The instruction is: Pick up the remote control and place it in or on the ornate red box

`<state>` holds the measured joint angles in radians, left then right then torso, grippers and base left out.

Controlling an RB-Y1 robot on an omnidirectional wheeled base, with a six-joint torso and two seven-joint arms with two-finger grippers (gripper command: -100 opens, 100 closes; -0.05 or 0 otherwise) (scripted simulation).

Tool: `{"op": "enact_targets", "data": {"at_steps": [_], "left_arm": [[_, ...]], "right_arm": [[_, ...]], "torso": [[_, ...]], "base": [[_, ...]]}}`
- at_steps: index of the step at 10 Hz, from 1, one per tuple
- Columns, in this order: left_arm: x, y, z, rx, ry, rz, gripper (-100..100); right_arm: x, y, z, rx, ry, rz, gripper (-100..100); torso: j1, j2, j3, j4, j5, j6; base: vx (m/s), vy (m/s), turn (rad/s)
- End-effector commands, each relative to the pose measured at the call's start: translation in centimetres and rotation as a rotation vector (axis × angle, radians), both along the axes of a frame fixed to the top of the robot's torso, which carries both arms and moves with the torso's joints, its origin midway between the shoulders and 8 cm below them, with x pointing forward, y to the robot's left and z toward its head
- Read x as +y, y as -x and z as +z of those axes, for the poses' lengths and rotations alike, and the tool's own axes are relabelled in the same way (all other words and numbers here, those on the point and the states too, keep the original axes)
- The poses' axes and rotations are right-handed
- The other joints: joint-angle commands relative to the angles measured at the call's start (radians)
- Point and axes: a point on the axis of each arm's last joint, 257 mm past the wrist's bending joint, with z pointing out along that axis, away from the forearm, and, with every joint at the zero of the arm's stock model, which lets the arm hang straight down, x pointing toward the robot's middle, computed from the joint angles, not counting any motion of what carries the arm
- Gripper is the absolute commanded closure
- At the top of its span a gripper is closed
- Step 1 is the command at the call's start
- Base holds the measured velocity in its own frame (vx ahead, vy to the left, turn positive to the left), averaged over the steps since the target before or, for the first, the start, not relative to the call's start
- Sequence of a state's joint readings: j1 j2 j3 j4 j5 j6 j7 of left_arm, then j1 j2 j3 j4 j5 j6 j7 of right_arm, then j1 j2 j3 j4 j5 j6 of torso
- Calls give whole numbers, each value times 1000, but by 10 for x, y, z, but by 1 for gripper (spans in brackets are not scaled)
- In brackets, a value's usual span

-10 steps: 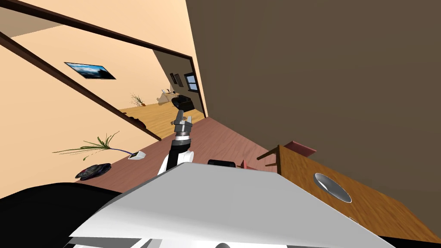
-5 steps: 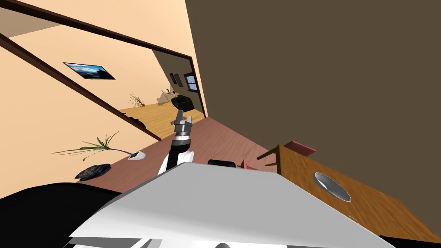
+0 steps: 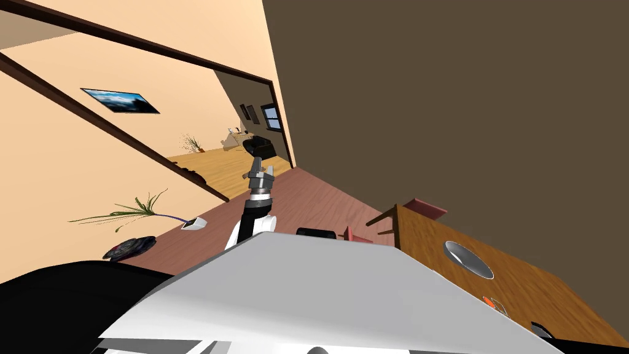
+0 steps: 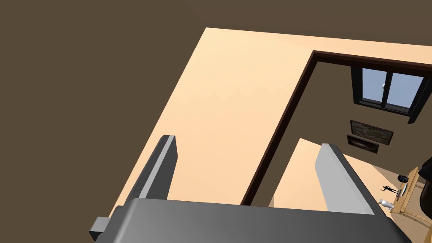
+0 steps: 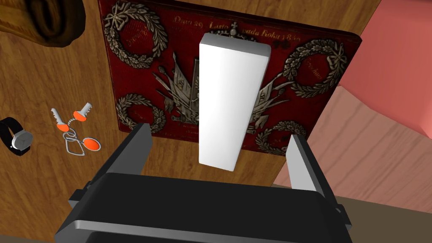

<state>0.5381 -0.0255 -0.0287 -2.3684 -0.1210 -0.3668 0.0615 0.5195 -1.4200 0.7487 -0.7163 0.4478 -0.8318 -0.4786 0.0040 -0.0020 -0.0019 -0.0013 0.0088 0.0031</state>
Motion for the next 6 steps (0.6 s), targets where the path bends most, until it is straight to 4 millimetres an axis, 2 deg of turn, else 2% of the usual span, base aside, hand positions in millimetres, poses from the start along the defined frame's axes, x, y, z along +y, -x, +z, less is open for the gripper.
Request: {"op": "enact_targets", "data": {"at_steps": [1, 2, 6], "left_arm": [[0, 0, 0, 0, 0, 0, 0], [0, 0, 0, 0, 0, 0, 0], [0, 0, 0, 0, 0, 0, 0]], "right_arm": [[0, 0, 0, 0, 0, 0, -100], [0, 0, 0, 0, -1, -1, 0], [0, 0, 0, 0, -1, -1, 0]], "torso": [[0, 0, 0, 0, 0, 0], [-1, 0, 0, 0, 0, 0], [-2, -1, 0, 0, -1, 0]], "base": [[-5, 10, -4], [0, 0, 0], [0, 0, 0]]}}
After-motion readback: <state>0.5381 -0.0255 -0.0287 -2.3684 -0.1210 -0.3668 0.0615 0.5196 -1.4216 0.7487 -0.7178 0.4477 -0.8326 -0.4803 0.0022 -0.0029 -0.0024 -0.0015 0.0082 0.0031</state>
